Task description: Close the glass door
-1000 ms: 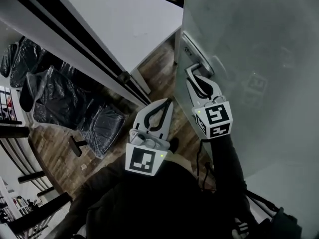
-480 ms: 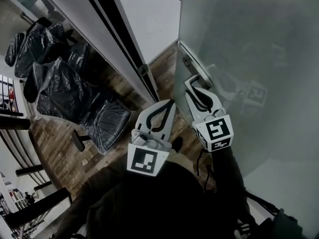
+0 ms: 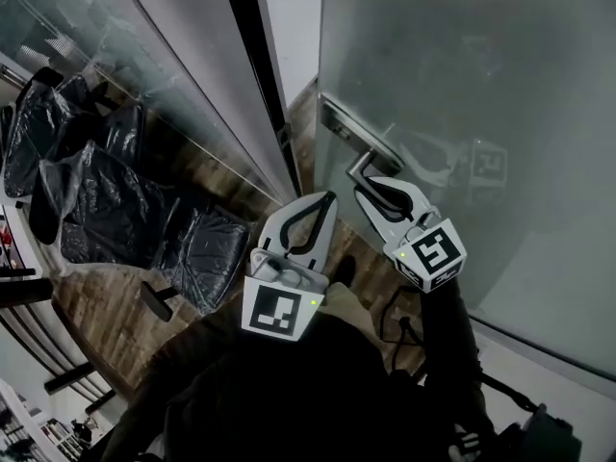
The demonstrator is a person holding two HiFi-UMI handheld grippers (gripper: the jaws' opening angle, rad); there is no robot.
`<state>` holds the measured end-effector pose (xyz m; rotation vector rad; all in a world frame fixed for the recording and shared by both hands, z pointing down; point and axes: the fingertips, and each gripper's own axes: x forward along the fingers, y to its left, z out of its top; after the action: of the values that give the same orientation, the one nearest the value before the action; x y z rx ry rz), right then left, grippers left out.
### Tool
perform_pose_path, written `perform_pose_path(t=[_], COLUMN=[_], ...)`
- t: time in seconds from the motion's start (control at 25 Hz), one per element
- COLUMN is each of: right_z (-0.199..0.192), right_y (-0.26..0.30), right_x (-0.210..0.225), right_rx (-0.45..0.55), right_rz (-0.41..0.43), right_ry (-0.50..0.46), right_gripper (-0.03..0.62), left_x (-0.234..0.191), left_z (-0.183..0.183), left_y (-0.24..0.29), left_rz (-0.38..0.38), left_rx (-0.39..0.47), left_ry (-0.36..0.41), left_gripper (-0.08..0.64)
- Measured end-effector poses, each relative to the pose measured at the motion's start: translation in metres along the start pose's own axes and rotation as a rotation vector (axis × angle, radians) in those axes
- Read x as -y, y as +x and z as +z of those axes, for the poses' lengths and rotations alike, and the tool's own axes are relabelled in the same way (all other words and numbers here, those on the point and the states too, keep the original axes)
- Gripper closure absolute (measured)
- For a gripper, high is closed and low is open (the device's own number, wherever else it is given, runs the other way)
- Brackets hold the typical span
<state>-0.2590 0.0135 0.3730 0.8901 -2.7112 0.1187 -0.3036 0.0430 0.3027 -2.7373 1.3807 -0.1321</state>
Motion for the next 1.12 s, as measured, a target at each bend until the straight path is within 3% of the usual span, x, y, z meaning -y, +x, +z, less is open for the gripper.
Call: perform_pose_path(t=[0.2,0.64,1.12], right_z=[0.002,0.005,0.0], right_y=[0.001,-0.007,-0.008], right_x=[-0.017,-0.049,-0.079], right_rx=[-0.002,-0.007,-0.007], right_rz=[0.021,0.063,0.082], right_ry=[0.006,-0.002,-0.022], right_gripper=[0.528,0.528,0.528], left_x=[0.001,0.007,0.017], left_z=[0.005,0.026,0.032], left_y=[-0.011,-0.038,-0.058], left_rz=[-0.031,0.071,0.097], left_rx=[0.011,0.021,0.042], left_ry=[0.012,0.008,0.039], left_gripper=[0.563,0.563,0.563])
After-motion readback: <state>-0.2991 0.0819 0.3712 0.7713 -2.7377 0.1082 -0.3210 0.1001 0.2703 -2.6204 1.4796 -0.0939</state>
